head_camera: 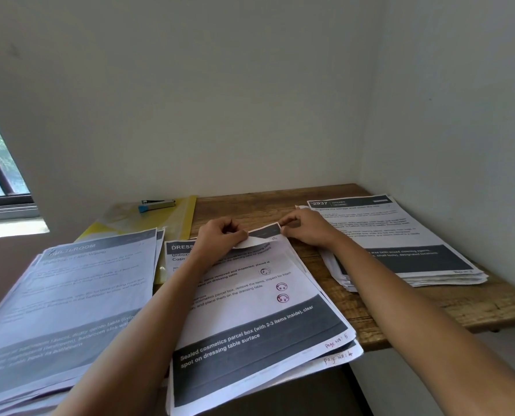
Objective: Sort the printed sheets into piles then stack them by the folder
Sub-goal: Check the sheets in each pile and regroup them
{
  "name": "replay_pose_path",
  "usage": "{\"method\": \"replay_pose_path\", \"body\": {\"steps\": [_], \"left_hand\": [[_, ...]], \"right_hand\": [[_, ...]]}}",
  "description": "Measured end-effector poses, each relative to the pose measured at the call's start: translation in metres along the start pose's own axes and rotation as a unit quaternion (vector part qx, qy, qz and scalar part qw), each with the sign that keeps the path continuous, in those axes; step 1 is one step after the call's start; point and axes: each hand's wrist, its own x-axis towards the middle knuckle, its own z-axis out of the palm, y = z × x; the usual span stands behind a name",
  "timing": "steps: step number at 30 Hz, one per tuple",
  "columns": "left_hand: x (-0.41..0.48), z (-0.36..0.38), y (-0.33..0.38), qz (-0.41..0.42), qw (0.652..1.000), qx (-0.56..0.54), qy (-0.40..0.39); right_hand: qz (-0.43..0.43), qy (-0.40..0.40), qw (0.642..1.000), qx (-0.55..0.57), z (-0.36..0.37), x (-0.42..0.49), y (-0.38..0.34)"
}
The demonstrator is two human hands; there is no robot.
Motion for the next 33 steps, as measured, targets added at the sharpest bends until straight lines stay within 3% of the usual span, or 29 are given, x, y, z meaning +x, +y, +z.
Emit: {"method": "replay_pose_path", "body": {"steps": [6, 33], "left_hand": [[-0.0006, 0.0003, 0.0009, -0.004, 1.0, -0.01, -0.003], [-0.0005, 0.0017, 0.0002, -0.016, 0.999, -0.03, 0.005]], "right_hand": [[-0.018, 0.013, 0.999, 0.025, -0.0018, -0.0043, -0.0039], [-0.038, -0.057, 0.995, -0.072, -0.0071, -0.0031, 0.0006]]}}
